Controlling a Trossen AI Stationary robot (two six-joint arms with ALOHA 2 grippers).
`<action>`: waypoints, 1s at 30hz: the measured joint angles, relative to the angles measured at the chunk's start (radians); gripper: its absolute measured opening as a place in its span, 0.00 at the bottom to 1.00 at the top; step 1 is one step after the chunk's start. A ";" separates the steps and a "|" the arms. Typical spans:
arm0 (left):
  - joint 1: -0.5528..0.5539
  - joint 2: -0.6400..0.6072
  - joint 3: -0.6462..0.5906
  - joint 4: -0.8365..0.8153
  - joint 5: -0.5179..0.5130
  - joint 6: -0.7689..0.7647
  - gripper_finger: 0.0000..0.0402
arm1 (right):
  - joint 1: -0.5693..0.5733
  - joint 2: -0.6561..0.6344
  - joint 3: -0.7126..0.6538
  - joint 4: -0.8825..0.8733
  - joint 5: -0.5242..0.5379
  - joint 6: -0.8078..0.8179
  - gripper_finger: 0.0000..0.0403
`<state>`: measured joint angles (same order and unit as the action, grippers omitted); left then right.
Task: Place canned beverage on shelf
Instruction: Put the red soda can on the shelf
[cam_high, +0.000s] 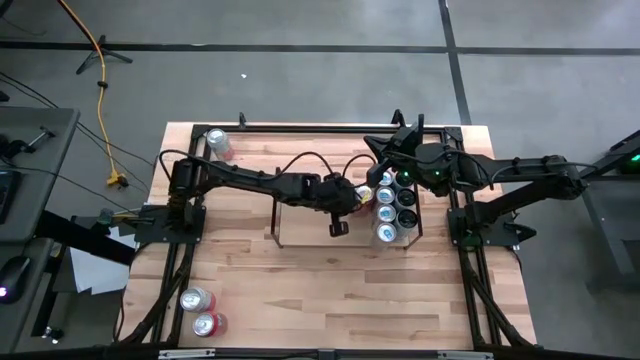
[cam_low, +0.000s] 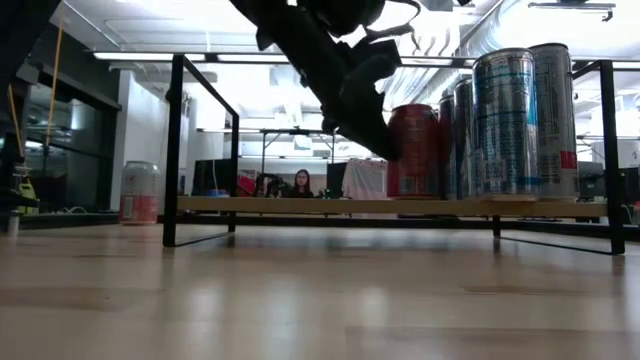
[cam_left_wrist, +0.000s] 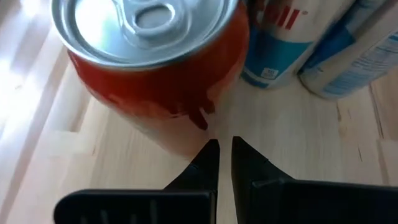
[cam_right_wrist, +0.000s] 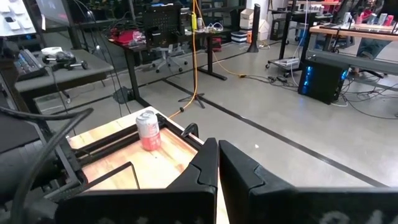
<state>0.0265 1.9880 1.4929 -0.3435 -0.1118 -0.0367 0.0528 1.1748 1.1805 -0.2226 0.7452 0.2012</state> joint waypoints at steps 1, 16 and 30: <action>0.000 0.000 0.000 0.004 0.008 -0.010 0.00 | 0.000 0.000 0.000 0.000 0.000 0.000 0.00; -0.034 0.029 0.000 0.185 0.055 -0.183 0.00 | 0.000 0.000 0.000 -0.006 0.000 0.000 0.00; -0.004 0.029 0.000 0.188 -0.048 -0.126 0.00 | 0.000 0.000 0.000 -0.006 0.001 0.005 0.00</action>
<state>0.0228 2.0171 1.4929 -0.1551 -0.1594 -0.1626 0.0528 1.1748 1.1805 -0.2284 0.7458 0.2062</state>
